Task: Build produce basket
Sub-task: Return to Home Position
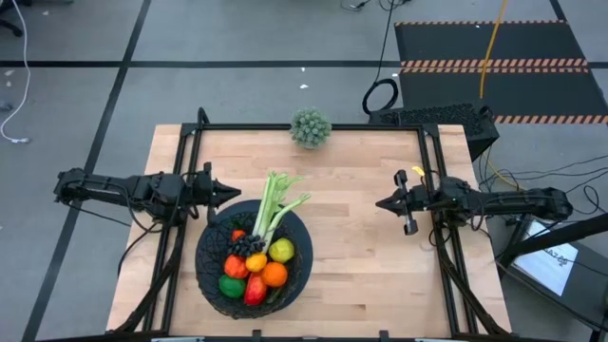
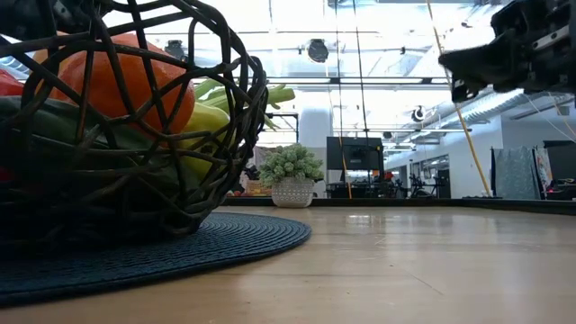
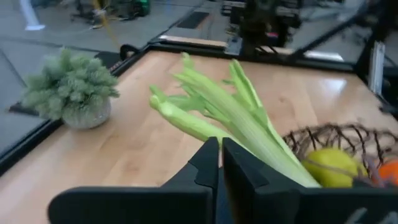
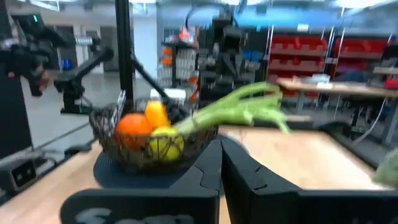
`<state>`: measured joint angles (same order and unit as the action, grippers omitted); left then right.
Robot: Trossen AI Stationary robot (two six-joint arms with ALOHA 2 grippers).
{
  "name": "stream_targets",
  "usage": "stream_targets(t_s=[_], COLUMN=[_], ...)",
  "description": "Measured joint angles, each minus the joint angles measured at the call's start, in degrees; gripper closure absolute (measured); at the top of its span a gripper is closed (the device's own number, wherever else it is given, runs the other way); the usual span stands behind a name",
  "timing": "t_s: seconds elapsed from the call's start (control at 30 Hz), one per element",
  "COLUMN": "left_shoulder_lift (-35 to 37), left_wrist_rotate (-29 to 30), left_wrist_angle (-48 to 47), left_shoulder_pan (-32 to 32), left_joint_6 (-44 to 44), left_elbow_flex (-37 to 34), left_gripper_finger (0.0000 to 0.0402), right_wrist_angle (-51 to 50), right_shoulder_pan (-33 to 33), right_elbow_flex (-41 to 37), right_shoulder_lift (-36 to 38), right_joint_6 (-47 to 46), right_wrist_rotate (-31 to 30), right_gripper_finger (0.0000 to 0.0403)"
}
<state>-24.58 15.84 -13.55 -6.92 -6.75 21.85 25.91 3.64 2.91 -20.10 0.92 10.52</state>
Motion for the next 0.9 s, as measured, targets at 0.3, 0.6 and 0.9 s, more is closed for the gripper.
stream_targets(t_s=[0.3,0.6,0.9], left_shoulder_lift=[0.0,0.0,0.3], left_wrist_rotate=[0.9,0.8,0.8], left_wrist_angle=[1.3,-0.4,-0.4], left_shoulder_pan=[0.0,0.0,0.0], left_joint_6=[-5.2,-4.3,-4.6], left_elbow_flex=[0.0,0.0,0.1], left_gripper_finger=[0.0397,0.0399,0.0398], right_wrist_angle=[-8.9,-16.4,-22.1], right_shoulder_pan=[0.0,0.0,0.0], right_elbow_flex=[-0.3,-0.5,-0.5], right_shoulder_lift=[8.8,17.2,20.0], right_joint_6=[1.5,2.8,3.2], right_wrist_rotate=[0.0,-0.1,-1.6], right_gripper_finger=[0.0403,0.0403,0.0403])
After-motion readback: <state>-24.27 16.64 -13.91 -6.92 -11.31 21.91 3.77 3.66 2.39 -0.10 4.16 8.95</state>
